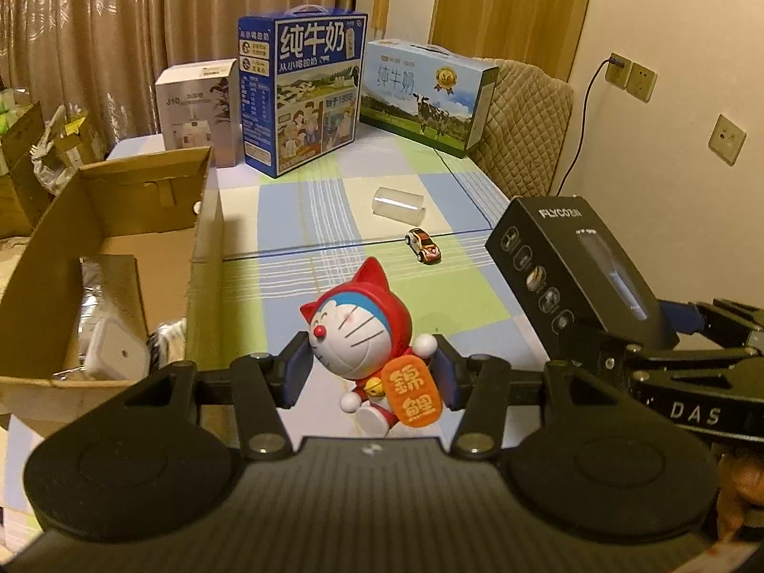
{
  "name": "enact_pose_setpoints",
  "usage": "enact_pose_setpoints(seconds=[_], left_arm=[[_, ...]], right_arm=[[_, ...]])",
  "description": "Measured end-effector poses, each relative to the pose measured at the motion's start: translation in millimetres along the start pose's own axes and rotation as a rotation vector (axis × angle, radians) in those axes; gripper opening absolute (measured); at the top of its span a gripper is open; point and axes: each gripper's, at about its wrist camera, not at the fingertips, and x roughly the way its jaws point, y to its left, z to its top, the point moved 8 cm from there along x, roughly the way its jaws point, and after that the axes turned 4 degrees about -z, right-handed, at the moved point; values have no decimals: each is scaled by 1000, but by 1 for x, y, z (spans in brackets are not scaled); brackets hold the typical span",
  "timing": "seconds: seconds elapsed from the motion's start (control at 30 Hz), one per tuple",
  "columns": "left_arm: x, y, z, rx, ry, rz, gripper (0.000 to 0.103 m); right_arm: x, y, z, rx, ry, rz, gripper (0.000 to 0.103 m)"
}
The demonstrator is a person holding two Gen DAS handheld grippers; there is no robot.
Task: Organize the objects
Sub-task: 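Lift the Doraemon figure and shaver box and carry both toward the cardboard box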
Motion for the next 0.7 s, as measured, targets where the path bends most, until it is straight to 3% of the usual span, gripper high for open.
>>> enact_pose_setpoints(seconds=[0.7], left_arm=[[-46, 28, -4, -16, -37, 51, 47]], right_arm=[[-14, 44, 7, -44, -17, 61, 76]])
